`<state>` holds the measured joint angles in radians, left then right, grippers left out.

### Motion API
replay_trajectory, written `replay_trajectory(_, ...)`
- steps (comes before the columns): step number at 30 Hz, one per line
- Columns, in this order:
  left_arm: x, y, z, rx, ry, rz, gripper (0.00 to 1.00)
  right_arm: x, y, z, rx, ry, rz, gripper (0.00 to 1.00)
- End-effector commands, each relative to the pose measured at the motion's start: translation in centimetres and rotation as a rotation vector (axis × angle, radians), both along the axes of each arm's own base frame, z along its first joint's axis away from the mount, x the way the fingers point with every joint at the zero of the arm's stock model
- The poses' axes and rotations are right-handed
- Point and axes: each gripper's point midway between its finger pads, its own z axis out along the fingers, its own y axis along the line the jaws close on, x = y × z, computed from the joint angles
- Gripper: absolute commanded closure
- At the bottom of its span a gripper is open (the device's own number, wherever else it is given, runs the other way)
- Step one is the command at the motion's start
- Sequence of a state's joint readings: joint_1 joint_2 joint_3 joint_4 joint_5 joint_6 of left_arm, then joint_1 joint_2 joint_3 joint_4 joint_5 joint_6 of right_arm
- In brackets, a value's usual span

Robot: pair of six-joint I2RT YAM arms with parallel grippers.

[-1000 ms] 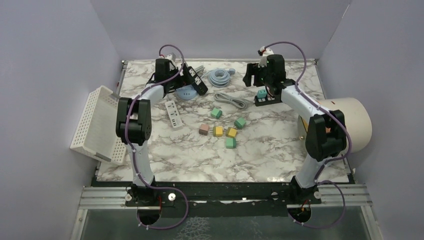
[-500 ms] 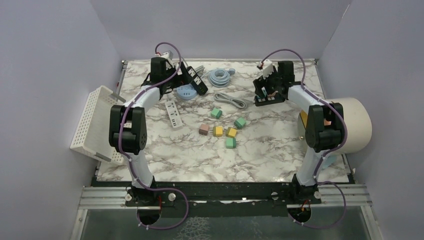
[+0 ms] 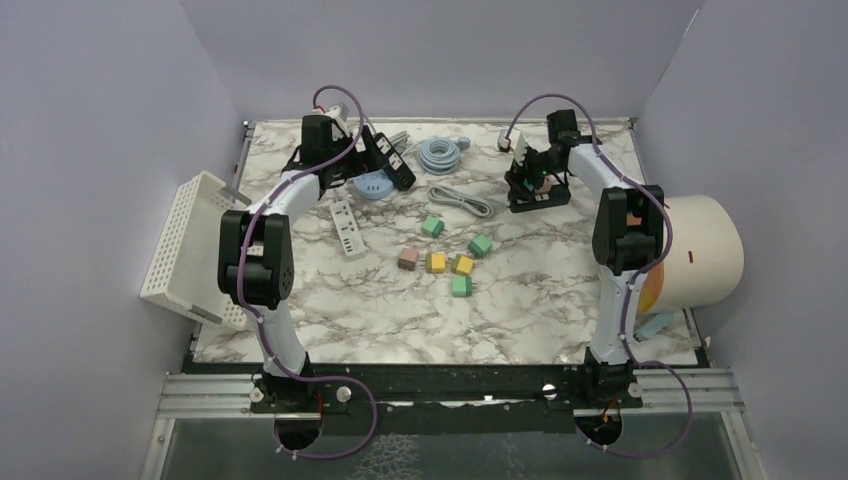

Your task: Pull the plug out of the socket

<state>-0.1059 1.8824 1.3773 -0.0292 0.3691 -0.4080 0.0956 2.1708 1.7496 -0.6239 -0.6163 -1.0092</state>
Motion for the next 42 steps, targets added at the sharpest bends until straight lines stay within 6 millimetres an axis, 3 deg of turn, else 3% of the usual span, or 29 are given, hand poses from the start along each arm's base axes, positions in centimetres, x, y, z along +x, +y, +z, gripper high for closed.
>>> replay_trajectory(1, 0.1, -0.2, 3.2, -0.01, -0.058, -0.036, 0.01, -1.5, -0.7, 1.6, 0.01, 0.035, 0.064, 0.24)
replay_trajectory(7, 0.4, -0.9, 3.6, -0.048, -0.056, -0.056, 0.01, -2.7, -2.1, 2.2, 0.006, 0.017, 0.071, 0.28)
replay_trajectory(12, 0.4, -1.2, 3.6, -0.072, -0.055, -0.056, 0.01, -2.9, -2.8, 0.6, -0.015, 0.014, 0.057, 0.41)
replay_trajectory(13, 0.3, -1.2, 3.7, -0.072, -0.057, -0.057, 0.01, -2.7, -2.8, 0.4, -0.014, 0.012, 0.056, 0.47)
replay_trajectory(14, 0.2, -1.2, 3.7, -0.072, -0.058, -0.058, 0.01, -2.5, -2.8, 0.2, -0.012, 0.01, 0.052, 0.6)
replay_trajectory(16, 0.1, -1.1, 4.0, -0.068, -0.065, -0.057, 0.01, -2.0, -2.8, 0.0, -0.012, 0.006, 0.038, 0.95)
replay_trajectory(17, 0.0, -1.2, 4.1, -0.069, -0.067, -0.059, 0.01, -1.7, -2.9, -0.1, -0.012, 0.007, 0.024, 0.99)
replay_trajectory(21, -0.8, -3.2, 4.8, -0.07, -0.094, -0.102, 0.01, -0.2, -2.1, 1.6, 0.045, -0.033, -0.031, 0.99)
replay_trajectory(24, -2.0, -8.2, 4.8, -0.073, -0.114, -0.191, 0.01, 1.5, -0.2, 4.5, 0.134, -0.095, -0.097, 0.99)
replay_trajectory(27, -2.8, -13.3, 4.2, -0.096, -0.11, -0.268, 0.01, 1.9, 2.4, 7.1, 0.197, -0.132, -0.082, 0.99)
replay_trajectory(32, -3.4, -20.1, 3.1, -0.19, -0.071, -0.352, 0.01, 2.2, 7.0, 9.3, 0.229, -0.175, -0.06, 0.99)
replay_trajectory(37, -2.0, -23.1, 1.9, -0.21, -0.044, -0.359, 0.01, 4.1, 8.7, 10.8, 0.305, -0.113, -0.223, 0.99)
replay_trajectory(42, -0.4, -23.7, 1.8, -0.2, -0.037, -0.335, 0.01, 5.2, 7.9, 14.0, 0.351, -0.159, -0.343, 0.99)
